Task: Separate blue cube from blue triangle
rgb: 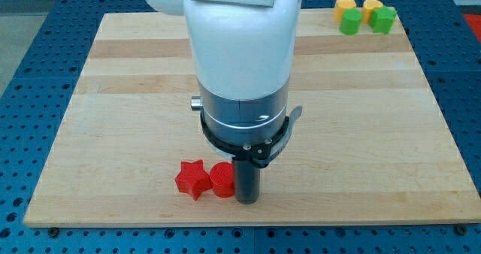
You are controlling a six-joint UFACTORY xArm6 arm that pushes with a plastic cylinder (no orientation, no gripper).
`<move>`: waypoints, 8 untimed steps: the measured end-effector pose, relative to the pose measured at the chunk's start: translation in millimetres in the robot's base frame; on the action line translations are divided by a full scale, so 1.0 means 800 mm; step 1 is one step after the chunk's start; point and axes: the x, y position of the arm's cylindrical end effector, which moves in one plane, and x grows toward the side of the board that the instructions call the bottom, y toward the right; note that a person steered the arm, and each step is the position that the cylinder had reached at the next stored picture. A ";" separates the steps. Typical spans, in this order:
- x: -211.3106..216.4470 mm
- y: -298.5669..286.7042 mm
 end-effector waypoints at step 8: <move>-0.283 0.096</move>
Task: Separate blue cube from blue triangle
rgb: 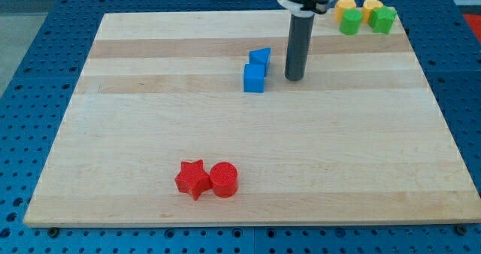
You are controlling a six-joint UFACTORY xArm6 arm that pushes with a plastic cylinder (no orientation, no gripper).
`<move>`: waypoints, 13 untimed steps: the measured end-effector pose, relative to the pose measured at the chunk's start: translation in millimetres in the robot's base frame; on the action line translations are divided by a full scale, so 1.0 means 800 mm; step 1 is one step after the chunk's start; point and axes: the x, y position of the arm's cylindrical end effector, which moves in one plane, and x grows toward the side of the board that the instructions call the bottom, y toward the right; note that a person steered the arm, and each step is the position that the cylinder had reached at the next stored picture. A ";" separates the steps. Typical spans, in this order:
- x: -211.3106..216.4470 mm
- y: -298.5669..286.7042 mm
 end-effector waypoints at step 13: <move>0.152 -0.200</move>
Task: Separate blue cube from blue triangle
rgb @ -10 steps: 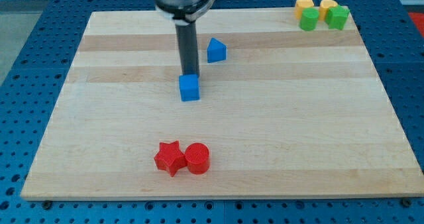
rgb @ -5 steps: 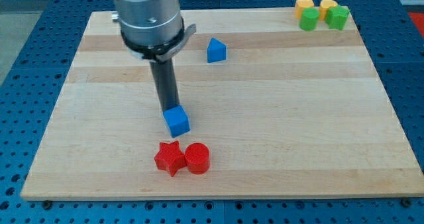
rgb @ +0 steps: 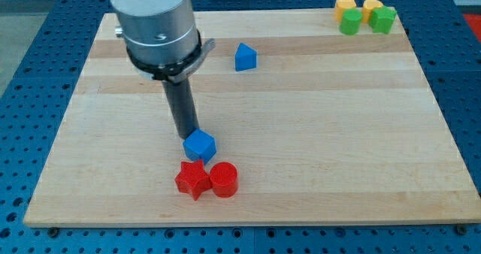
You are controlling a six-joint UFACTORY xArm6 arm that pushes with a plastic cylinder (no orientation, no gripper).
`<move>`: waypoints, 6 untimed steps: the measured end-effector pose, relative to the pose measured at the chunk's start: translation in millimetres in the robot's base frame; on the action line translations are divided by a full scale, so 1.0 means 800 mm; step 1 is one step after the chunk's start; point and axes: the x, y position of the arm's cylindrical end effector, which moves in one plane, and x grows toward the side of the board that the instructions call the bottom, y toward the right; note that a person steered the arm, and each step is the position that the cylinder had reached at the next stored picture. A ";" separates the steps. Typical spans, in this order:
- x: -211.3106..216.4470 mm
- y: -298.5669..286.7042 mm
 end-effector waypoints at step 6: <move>0.002 0.071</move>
